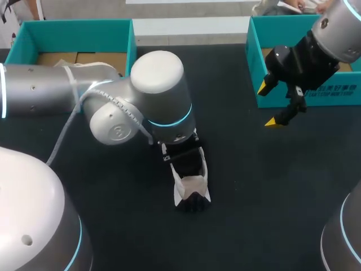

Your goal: Take the shoe out of the shoebox, open the shoe tongue, remove and reinsert the insole, then place the shoe into the shoebox

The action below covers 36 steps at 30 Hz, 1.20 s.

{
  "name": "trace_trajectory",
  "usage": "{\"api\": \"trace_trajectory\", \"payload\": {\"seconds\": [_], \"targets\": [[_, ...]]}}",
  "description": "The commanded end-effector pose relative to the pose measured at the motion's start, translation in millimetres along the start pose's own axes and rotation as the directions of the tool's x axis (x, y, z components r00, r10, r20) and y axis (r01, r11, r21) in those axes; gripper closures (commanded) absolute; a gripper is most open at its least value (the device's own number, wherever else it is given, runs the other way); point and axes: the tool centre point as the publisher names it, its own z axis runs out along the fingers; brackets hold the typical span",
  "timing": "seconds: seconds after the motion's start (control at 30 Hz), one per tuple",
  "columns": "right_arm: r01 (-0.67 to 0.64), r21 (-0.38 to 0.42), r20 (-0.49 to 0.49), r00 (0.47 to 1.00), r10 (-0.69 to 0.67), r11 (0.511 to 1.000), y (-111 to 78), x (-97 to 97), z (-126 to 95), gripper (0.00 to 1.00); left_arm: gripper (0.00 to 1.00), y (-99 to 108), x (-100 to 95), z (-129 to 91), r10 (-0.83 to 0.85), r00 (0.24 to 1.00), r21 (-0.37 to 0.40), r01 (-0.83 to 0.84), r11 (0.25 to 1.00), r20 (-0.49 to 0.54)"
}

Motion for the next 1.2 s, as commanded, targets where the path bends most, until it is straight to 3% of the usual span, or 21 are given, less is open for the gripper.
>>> {"api": "trace_trajectory", "payload": {"seconds": [0.03, 0.37, 0.67, 0.97, 1.2], "targets": [[-0.001, 0.002, -0.002, 1.000, 0.001, 1.000, 0.7, -1.0, 1.2, 0.00, 1.00, -4.3, 4.2, -0.9, 0.005, 1.000, 0.005, -0.005, 1.000, 0.014], [-0.001, 0.002, -0.002, 1.000, 0.001, 1.000, 0.7, -1.0, 1.2, 0.00, 1.00, -27.2, 4.8, -31.0, 0.074, 0.997, 0.057, -0.075, 0.996, 0.014], [-0.001, 0.002, -0.002, 1.000, 0.001, 1.000, 0.7, -1.0, 1.2, 0.00, 1.00, -44.4, 11.4, -28.7, 0.136, 0.988, 0.247, -0.113, 0.962, -0.079], [-0.001, 0.002, -0.002, 1.000, 0.001, 1.000, 0.7, -1.0, 1.2, 0.00, 1.00, -49.1, 8.5, -38.0, 0.175, 0.980, 0.298, -0.140, 0.944, -0.092], [-0.001, 0.002, -0.002, 1.000, 0.001, 1.000, 0.7, -1.0, 1.2, 0.00, 1.00, -56.6, 10.3, -46.9, 0.248, 0.964, 0.399, -0.191, 0.897, -0.098]]}}
